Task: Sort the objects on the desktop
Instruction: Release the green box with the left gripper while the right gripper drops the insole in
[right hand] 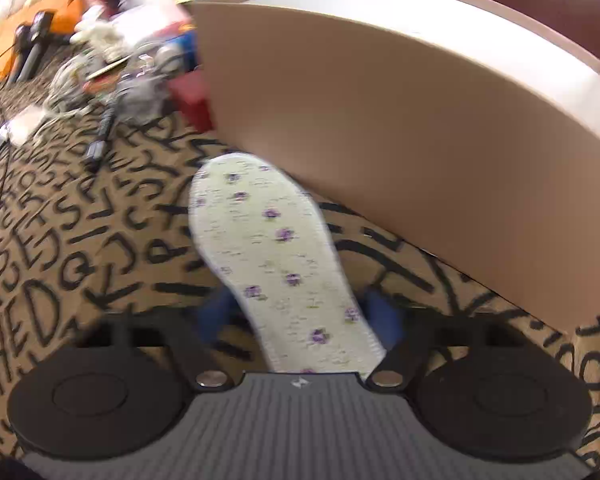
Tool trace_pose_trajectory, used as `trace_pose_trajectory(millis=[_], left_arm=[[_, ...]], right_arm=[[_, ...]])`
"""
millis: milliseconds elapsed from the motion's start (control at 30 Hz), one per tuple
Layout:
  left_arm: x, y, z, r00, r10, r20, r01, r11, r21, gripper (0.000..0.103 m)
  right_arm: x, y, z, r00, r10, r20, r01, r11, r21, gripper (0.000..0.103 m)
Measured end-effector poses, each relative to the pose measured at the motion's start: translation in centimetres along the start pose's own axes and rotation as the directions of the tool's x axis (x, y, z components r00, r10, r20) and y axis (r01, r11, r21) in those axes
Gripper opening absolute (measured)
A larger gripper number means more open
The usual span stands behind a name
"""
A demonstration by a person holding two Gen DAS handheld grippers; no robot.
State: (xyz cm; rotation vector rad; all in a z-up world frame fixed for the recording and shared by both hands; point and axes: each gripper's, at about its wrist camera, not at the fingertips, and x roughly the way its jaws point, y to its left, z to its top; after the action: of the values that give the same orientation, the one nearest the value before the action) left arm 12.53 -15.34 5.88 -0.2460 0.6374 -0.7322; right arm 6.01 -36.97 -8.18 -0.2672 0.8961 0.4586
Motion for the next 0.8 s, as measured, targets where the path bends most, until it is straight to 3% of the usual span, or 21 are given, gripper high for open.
trace_pose_trajectory(millis=[167,400,500,600,667,800], left_arm=[[-0.2,-0.2,0.1,1.0,0.004,0.007,-0.004,1.0,0.015,0.063],[-0.7,-0.5,0.8,0.999,0.004,0.036,-0.005,1.0,0.029,0.063],[-0.3,-0.6,1.5,0.999,0.015,0.044,-0.017,0.999,0.034,0.063],[1.2,-1.0,2.3,0.999,0.016,0.038,-0.017,0.999,0.045,0.063],[2.5,-1.3,2.8,0.999,0.027,0.042,-0.029,0.998,0.054,0.063],[5.8,-1.2,3.7,0.999,0.039,0.03,-0.04,0.999,0.034,0.063]], right_arm=[[-2.4,0.6,-0.5,0.999,-0.014,0.038,0.012,0.998,0.061,0.044],[-8.4,0.0,-1.8,0.985,0.011,0.173,-0.041,0.985,0.169,0.042],[-12.4,-1.3,-1.3,0.953,-0.002,0.303,-0.068,0.973,0.22,0.042],[-15.1,-3.3,0.4,0.905,-0.11,0.411,-0.012,0.959,0.284,0.043],[-15.3,-5.0,2.1,0.879,-0.194,0.435,0.051,0.946,0.319,0.043],[-12.6,-9.2,5.3,0.857,-0.278,0.434,0.083,0.906,0.415,0.043]])
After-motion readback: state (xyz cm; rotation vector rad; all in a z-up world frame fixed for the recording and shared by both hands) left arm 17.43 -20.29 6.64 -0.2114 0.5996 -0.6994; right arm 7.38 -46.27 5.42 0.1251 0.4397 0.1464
